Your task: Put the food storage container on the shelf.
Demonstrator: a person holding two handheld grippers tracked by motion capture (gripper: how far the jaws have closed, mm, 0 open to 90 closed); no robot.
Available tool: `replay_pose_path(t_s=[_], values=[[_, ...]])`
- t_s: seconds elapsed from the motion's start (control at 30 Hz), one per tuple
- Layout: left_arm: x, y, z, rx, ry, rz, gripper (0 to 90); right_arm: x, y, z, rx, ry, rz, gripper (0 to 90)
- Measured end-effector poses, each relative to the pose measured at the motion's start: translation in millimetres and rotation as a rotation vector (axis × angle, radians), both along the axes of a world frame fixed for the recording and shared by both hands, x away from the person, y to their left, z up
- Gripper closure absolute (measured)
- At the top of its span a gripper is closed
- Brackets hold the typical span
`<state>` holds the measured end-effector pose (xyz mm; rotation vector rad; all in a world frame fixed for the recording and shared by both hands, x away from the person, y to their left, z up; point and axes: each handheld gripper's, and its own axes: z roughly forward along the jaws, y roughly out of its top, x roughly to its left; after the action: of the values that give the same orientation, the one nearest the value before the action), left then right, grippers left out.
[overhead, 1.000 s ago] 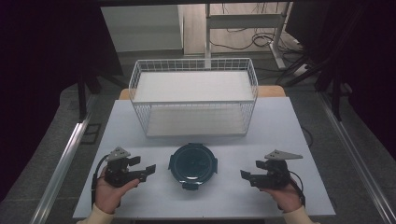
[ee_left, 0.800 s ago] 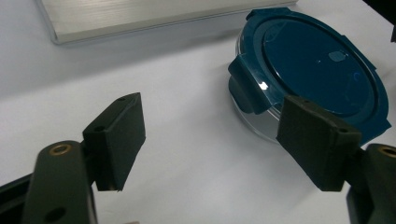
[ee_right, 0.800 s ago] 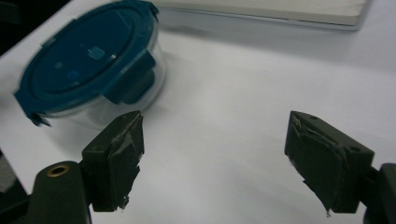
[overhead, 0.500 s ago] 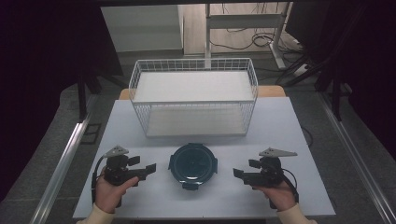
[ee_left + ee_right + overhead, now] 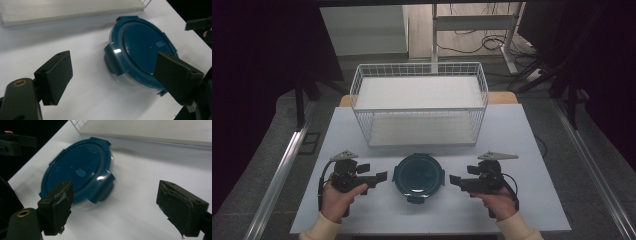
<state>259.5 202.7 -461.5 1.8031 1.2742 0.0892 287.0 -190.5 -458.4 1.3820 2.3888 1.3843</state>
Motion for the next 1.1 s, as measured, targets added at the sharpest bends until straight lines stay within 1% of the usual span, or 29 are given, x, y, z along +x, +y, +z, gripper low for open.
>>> replay_pose_path(t_s=[0.1,0.23,0.33,0.43,0.5,0.6,0.7,0.77,0.83,0.9,1.0,1.1], values=[[5.1,-4.5,-0.1,-0.011,0.009,-0.005,14.4,3.0,12.0,0.6,-0.006,0.011,0.008,12.9],[11.0,-8.6,-5.7,-0.035,0.041,-0.012,12.7,6.5,22.3,-4.0,0.003,0.034,0.005,11.6],[13.3,-9.9,-9.9,-0.062,0.064,-0.023,12.8,9.2,26.0,-10.2,0.01,0.054,-0.004,10.9],[15.7,-11.6,-14.4,-0.063,0.076,-0.027,12.4,10.8,27.6,-14.8,0.01,0.071,-0.007,10.5],[17.2,-14.7,-16.5,-0.063,0.081,-0.033,12.2,11.0,28.0,-16.1,0.015,0.074,-0.012,10.5],[20.4,-19.2,-18.4,-0.086,0.096,-0.051,12.0,10.7,30.7,-19.6,0.016,0.083,-0.012,10.2],[23.8,-22.1,-21.7,-0.087,0.107,-0.061,12.1,11.0,35.7,-23.4,0.03,0.103,-0.012,10.0],[26.1,-24.4,-24.9,-0.085,0.123,-0.068,12.1,11.5,38.5,-24.6,0.031,0.104,-0.007,10.0],[28.7,-27.5,-28.1,-0.101,0.142,-0.08,12.3,12.5,42.8,-26.5,0.038,0.113,-0.011,10.0],[31.2,-29.7,-30.6,-0.118,0.152,-0.09,12.5,13.5,45.7,-28.7,0.042,0.124,-0.013,9.7],[33.7,-32.6,-33.8,-0.119,0.163,-0.1,12.7,14.6,50.5,-33.1,0.05,0.144,-0.011,9.3],[35.5,-34.5,-37.3,-0.129,0.18,-0.114,12.7,15.7,53.9,-36.2,0.058,0.156,-0.01,9.3]])
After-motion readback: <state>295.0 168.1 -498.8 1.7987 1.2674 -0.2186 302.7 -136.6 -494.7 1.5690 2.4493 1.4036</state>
